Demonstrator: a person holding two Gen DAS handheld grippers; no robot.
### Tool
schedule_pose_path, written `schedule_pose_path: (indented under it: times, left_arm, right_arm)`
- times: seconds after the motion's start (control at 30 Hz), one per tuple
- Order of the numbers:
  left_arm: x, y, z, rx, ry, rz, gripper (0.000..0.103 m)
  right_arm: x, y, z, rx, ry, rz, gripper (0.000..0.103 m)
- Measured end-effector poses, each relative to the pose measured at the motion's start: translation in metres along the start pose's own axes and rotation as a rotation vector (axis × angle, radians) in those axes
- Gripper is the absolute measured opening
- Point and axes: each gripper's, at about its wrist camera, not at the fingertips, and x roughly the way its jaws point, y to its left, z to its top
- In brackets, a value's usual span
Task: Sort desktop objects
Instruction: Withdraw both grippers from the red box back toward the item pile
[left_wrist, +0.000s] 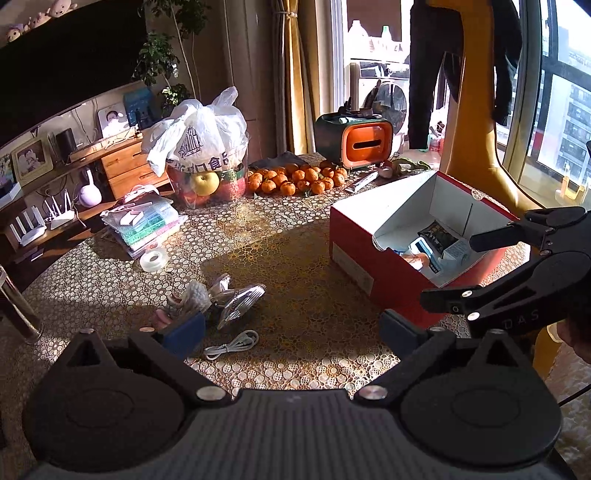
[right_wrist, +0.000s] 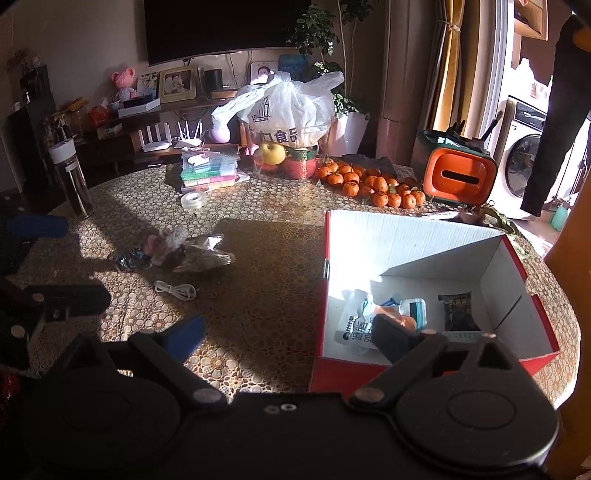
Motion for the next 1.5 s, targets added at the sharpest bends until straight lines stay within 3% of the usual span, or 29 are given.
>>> schedule_pose_path:
  times: [0.53, 0.73, 0.93, 1.5]
  left_arm:
    - [0.011, 0.083, -0.034, -0.144, 0.020, 0.114, 0.103]
    - [0.021, 0.098, -0.042, -0.137, 0.021, 0.149, 0.103]
    - [0.033, 0.117, -0.051, -0.149, 0.038, 0.163, 0.103]
    - [0.087, 0.161, -0.067, -0.180, 0.090, 0.159, 0.103]
  right_arm:
    - [0.022, 0.063, 0.002, -0.084, -0.053, 0.104, 0.098]
    - [0.040, 0.082, 0.005, -0.086, -0.051, 0.129, 0.098]
    - [0.058, 0.096, 0.003, -0.084, -0.047, 0.170, 0.098]
    - [0.123, 0.123, -0.001, -0.038, 0.006, 0.171, 0.098]
